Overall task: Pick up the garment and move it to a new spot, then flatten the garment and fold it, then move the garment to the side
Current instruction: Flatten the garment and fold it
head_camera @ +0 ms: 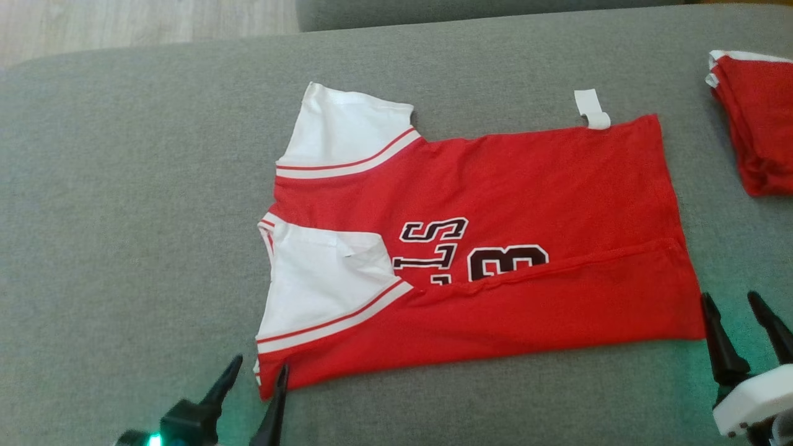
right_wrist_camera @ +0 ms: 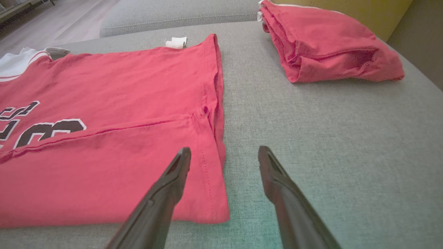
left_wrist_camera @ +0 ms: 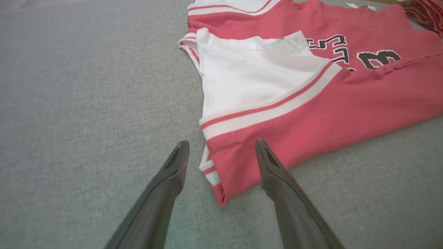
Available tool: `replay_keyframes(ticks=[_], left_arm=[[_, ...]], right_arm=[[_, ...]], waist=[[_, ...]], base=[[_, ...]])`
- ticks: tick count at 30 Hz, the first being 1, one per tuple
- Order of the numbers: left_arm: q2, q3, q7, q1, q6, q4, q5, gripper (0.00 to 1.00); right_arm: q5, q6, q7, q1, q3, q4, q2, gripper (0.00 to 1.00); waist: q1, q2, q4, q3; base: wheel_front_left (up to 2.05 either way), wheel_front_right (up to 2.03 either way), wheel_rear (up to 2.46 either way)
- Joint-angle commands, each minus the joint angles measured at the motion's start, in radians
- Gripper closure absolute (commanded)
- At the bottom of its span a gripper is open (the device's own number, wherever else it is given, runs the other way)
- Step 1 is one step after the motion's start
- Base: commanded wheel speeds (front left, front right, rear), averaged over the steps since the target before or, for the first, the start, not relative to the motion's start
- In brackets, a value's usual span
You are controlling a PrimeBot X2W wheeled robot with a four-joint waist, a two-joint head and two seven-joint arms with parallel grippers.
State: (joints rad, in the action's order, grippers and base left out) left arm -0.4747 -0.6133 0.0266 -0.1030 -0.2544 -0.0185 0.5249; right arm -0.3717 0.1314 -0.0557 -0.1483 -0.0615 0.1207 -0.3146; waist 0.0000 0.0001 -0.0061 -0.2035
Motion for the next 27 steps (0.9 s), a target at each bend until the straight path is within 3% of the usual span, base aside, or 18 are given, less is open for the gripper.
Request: replay_keyframes(ticks=[1,6,10,12,13,19,22,27], left_arm=[[-0.023,0.033,0.007,0.051,-0.008,-0.03,-0.011,0.0],[-0.048,0.054,-0.009,0.152,-0.006,-0.067,-0.047,0.0],[-0.101,0.081,-0.072,0.318,0.038,-0.104,-0.077,0.0],[-0.136,0.092,-0.124,0.43,0.079,-0.112,-0.092,0.0],[-0.166,0.103,-0.186,0.547,0.134,-0.1,-0.086,0.0],[-0.221,0.104,-0.408,0.873,0.322,0.039,-0.013,0.0],[-0.239,0.08,-0.528,0.996,0.362,0.125,0.025,0.0],[-0.258,0.033,-0.659,1.127,0.382,0.24,0.103,0.0]], right_arm=[[0.008,-0.001,0.013,-0.003,0.007,-0.042,-0.021,0.0],[0.026,-0.001,0.04,0.018,0.017,-0.115,-0.012,0.0],[0.037,-0.001,0.049,0.058,0.047,-0.154,-0.005,0.0],[0.043,-0.001,0.05,0.083,0.067,-0.169,-0.002,0.0],[0.047,-0.001,0.05,0.109,0.089,-0.18,-0.001,0.0],[0.047,-0.001,0.054,0.182,0.143,-0.191,-0.005,0.0],[0.044,-0.001,0.067,0.212,0.162,-0.179,-0.005,0.0],[0.038,-0.001,0.092,0.244,0.19,-0.152,0.002,0.0]], waist=[[0.0,-0.0001,-0.005,-0.003],[0.0,-0.0001,-0.03,-0.024],[0.0,-0.0001,-0.057,-0.067],[0.0,-0.0001,-0.073,-0.1],[0.0,-0.0001,-0.09,-0.13],[0.0,-0.0001,-0.158,-0.207],[0.0,-0.0001,-0.195,-0.24],[0.0,-0.0001,-0.245,-0.28]], base=[[0.0,0.0,0.0],[0.0,0.0,0.0],[0.0,0.0,0.0],[0.0,0.0,0.0],[0.0,0.0,0.0],[0.0,0.0,0.0],[0.0,0.0,0.0],[0.0,0.0,0.0]])
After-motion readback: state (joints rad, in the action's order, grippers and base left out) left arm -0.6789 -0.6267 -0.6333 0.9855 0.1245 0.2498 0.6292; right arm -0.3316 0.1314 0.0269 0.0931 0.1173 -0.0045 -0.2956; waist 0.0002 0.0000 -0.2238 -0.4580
